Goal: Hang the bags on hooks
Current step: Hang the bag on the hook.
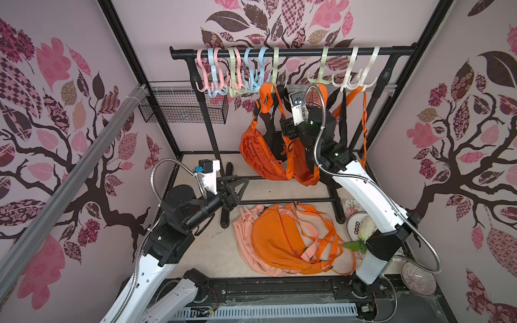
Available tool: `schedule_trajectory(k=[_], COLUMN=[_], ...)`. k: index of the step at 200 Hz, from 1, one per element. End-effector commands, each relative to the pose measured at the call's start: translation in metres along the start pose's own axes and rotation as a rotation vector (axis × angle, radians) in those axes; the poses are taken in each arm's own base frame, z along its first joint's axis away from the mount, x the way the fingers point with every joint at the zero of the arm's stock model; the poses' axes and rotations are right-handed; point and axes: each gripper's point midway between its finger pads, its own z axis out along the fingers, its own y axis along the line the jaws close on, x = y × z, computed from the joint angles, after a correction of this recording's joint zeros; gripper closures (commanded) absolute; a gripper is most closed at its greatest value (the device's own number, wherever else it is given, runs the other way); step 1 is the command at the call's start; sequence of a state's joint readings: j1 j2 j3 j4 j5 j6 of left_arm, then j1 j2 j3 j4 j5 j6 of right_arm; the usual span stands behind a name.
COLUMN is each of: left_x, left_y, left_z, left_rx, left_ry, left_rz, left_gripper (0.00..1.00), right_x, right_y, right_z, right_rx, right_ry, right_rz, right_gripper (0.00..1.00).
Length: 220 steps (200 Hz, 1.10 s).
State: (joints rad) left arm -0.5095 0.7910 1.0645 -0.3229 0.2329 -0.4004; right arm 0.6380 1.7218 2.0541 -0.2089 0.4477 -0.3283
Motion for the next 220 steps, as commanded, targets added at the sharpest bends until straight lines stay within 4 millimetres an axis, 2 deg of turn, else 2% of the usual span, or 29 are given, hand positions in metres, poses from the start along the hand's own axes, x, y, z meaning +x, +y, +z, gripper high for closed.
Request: schedule_trajectory(k=[1, 19, 40, 71, 117, 143, 158, 174, 200, 220], left_x=[0.010, 0.022, 0.037, 0.056, 0.087, 0.125, 0.155, 0.189, 0.237, 0.259], left_y=[0.006, 0.016, 0.027, 0.038, 0.050, 0.064, 0.076, 0.086, 0.094, 0.093], left_z=[0.007, 0.013, 0.018, 0.020, 0.024, 0.027, 0.027, 0.026, 0.024, 0.023], left_rx=[-0.006, -0.047, -0.091, -0.120, -0.146, -0.188, -0.229, -0.259, -0.292, -0.310], left_ry=[0.019, 0.060, 0.108, 0.136, 0.214, 0.298, 0.369, 0.461, 0.593, 0.659], left_rz=[-0.020, -0.050, -0.081, -0.117, -0.162, -0.243, -0.302, -0.362, -0.448, -0.449], left_gripper=[0.45, 0.45, 0.44, 0.43, 0.43, 0.43, 0.42, 0.43, 0.43, 0.43], right_x=[-0.041, -0.031, -0.003, 0.061, 0.160, 0.236, 0.279, 0.316, 0.353, 0.371], right_y=[-0.031, -0.036, -0.039, -0.027, -0.003, 0.002, 0.006, 0.010, 0.023, 0.026], right_z=[-0.038, -0.051, -0.070, -0.093, -0.116, -0.138, -0.153, -0.169, -0.187, -0.193], right_rx=[0.019, 0.035, 0.038, -0.007, -0.054, 0.006, 0.033, 0.055, 0.035, 0.046], right_ry=[-0.085, -0.063, -0.030, 0.069, 0.283, 0.455, 0.559, 0.646, 0.740, 0.795], right_rz=[0.092, 0.135, 0.204, 0.279, 0.335, 0.402, 0.421, 0.452, 0.497, 0.495], right_gripper=[0.11, 0.10, 0.08, 0.01, 0.00, 0.00, 0.00, 0.00, 0.00, 0.00])
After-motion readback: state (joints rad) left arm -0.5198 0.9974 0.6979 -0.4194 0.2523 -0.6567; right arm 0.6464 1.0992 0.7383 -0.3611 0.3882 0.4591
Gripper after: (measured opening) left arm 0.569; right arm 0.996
